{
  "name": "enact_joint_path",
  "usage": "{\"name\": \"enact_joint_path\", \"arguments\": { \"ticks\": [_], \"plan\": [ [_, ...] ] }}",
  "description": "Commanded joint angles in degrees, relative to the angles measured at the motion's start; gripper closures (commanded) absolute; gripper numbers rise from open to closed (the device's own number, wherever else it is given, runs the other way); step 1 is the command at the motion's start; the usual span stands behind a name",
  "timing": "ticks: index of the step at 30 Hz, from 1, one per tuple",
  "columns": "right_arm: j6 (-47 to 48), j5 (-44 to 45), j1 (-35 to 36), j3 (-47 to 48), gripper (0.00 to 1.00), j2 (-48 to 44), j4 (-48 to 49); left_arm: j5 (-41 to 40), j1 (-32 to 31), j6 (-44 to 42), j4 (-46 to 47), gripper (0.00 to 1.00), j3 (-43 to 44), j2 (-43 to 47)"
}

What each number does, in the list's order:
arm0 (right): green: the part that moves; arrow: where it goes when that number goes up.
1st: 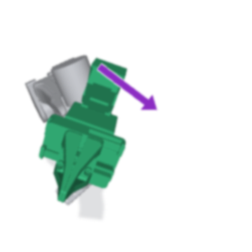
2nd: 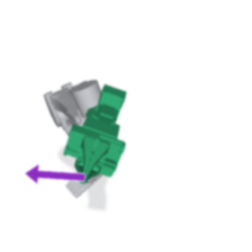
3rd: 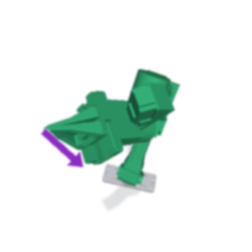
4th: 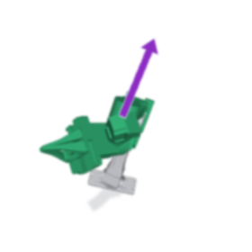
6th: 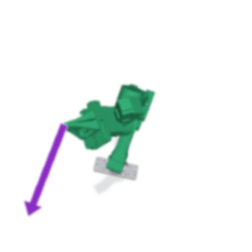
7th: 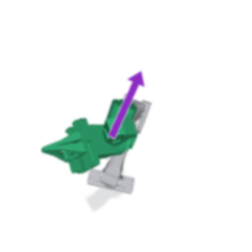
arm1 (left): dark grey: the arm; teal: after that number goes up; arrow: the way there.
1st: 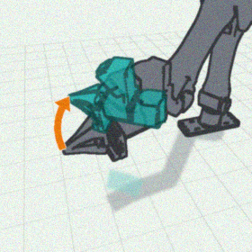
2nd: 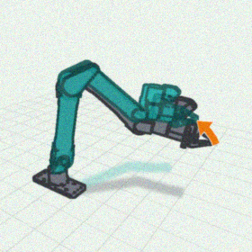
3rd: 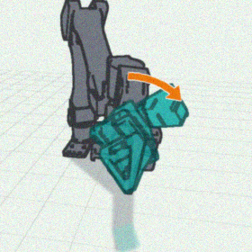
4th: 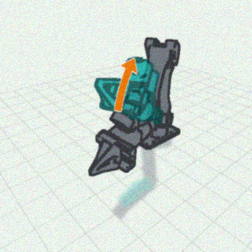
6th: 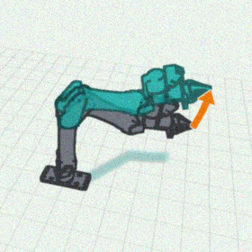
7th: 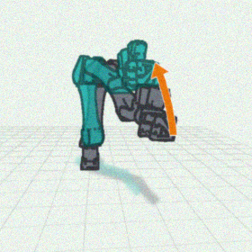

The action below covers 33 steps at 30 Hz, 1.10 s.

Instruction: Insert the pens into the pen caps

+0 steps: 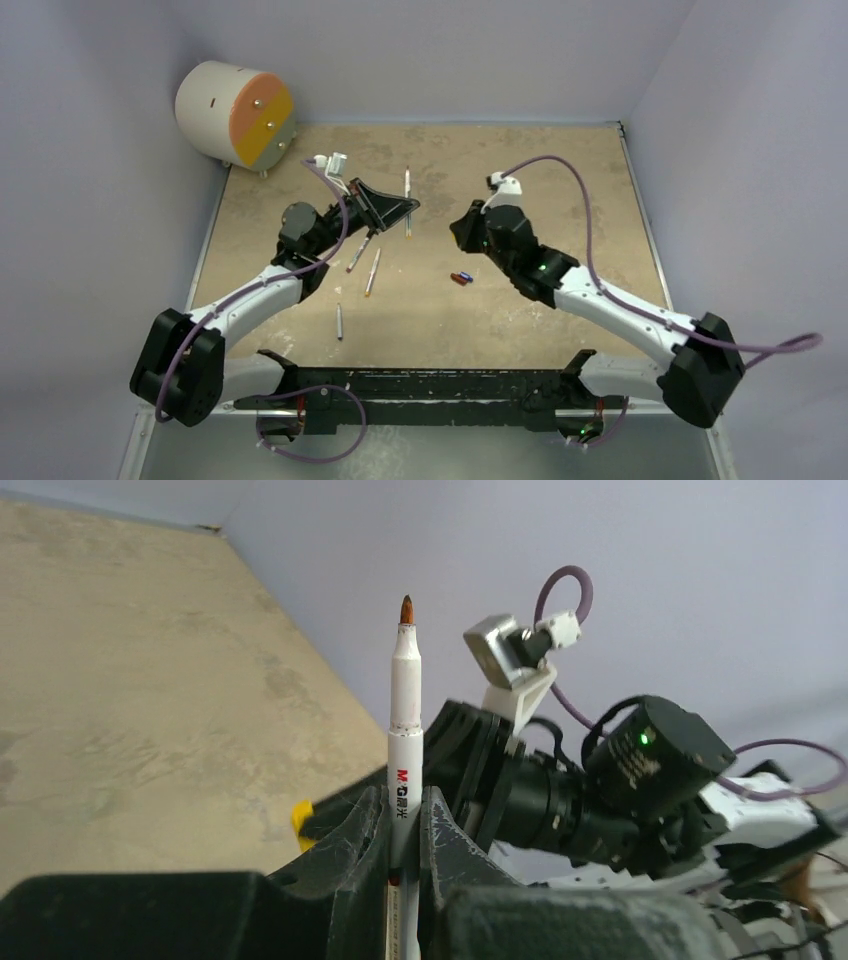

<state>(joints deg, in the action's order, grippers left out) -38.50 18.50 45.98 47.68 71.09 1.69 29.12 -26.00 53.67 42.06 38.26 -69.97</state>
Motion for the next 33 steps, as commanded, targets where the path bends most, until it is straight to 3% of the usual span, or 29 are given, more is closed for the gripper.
{"name": "enact_joint_path", "arguments": {
  "ticks": [1, 3, 9, 20, 33],
  "plan": [
    [7.3, 0.7, -3.0, -1.0, 1.0, -9.0, 15.7, 5.5, -1.7, 15.4, 33.2, 1.0, -3.7, -1.8],
    [10.4, -0.3, -3.8, -0.1, 1.0, -11.9, 21.0, 8.9, -4.6, 15.8, 37.2, 1.0, -2.7, -3.1],
    [13.4, -5.0, -4.1, 4.6, 1.0, -14.8, 28.7, 9.9, -12.3, 4.3, 23.2, 1.0, 1.2, -1.1],
    [12.3, -16.1, -4.1, 6.7, 1.0, -16.9, 34.8, 9.4, -12.5, 1.8, 20.8, 1.0, 1.6, -0.2],
    [11.6, -19.0, -4.1, 4.6, 1.0, -16.9, 37.3, 9.3, -12.3, 1.8, 20.8, 1.0, 3.7, -1.9]
  ]
}}
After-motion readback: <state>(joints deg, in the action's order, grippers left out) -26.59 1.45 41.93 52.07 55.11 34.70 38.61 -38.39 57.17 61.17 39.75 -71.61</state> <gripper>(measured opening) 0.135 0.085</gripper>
